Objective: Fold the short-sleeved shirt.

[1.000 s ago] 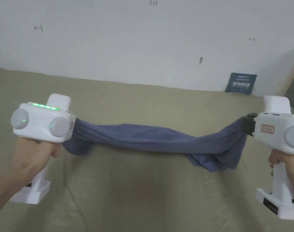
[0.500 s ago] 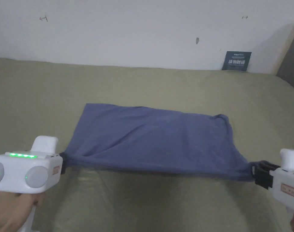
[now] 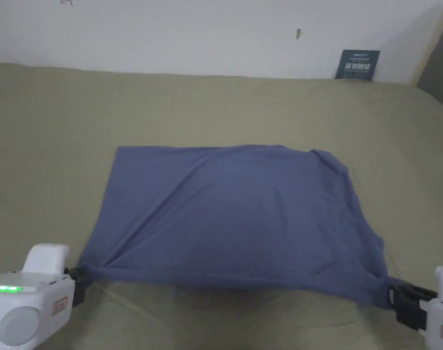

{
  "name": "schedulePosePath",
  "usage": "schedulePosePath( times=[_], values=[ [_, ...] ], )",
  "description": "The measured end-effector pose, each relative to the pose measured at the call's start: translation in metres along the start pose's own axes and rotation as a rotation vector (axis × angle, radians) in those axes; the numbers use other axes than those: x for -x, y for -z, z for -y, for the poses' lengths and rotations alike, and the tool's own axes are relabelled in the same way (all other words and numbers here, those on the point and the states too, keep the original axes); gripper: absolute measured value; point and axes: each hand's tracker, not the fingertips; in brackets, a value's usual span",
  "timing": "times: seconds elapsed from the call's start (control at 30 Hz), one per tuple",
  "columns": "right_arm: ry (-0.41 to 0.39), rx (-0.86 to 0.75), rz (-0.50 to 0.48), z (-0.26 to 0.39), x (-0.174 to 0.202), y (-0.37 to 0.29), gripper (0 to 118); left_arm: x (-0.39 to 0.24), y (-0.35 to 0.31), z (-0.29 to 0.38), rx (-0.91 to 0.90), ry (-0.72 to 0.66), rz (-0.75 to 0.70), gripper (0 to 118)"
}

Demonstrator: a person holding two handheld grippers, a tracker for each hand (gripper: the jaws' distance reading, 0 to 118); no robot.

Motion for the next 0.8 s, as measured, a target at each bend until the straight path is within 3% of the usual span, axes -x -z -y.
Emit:
schedulePosePath(
  times=[0.13, 0.17, 0.2, 0.27, 0.3, 0.33, 0.4, 0.5, 0.57, 0.6, 0.63, 0.67, 0.7, 0.8],
  values=[
    [-0.014, 0.012, 0.01, -0.005, 0.004, 0.013, 10, 0.0, 0.009, 0.001, 0.014, -0.03, 0.006, 3],
    [-0.015, 0.015, 0.012, -0.006, 0.004, 0.014, 11, -0.002, 0.008, 0.002, 0.015, -0.036, 0.007, 7],
    [-0.014, 0.016, 0.015, -0.007, 0.005, 0.015, 18, -0.002, 0.006, 0.001, 0.016, -0.044, 0.003, 19],
    [-0.001, 0.027, 0.025, -0.01, 0.006, 0.017, 65, 0.001, 0.005, -0.001, 0.017, -0.056, 0.002, 84],
    [0.005, 0.031, 0.027, -0.01, 0.006, 0.016, 97, 0.004, 0.005, 0.0, 0.033, -0.066, 0.009, 110],
    [0.004, 0.032, 0.027, -0.01, 0.008, 0.014, 118, 0.005, 0.004, 0.002, 0.042, -0.082, 0.008, 118],
    [0.011, -0.057, 0.034, -0.011, 0.011, 0.008, 109, 0.008, -0.004, 0.004, 0.02, -0.118, -0.006, 118],
    [-0.003, -0.012, 0.028, -0.015, 0.015, 0.003, 110, 0.014, -0.019, 0.005, 0.02, -0.136, -0.009, 118],
    [0.002, -0.031, 0.023, -0.015, 0.016, 0.0, 106, 0.017, -0.026, 0.005, 0.023, -0.15, -0.007, 106],
    [0.002, -0.038, 0.012, -0.018, 0.017, -0.007, 96, 0.017, -0.03, 0.006, 0.023, -0.148, -0.01, 89],
    [0.002, -0.046, 0.016, -0.017, 0.017, -0.009, 68, 0.018, -0.033, 0.007, 0.018, -0.144, -0.011, 44],
    [0.002, -0.053, 0.021, -0.017, 0.017, -0.008, 37, 0.017, -0.035, 0.008, 0.017, -0.146, -0.019, 8],
    [-0.001, -0.052, 0.04, -0.015, 0.017, -0.006, 11, 0.016, -0.036, 0.011, 0.017, -0.156, -0.029, 2],
    [0.038, -0.019, -0.01, -0.01, 0.008, -0.01, 9, 0.018, -0.038, 0.014, 0.051, -0.164, 0.016, 2]
  ],
)
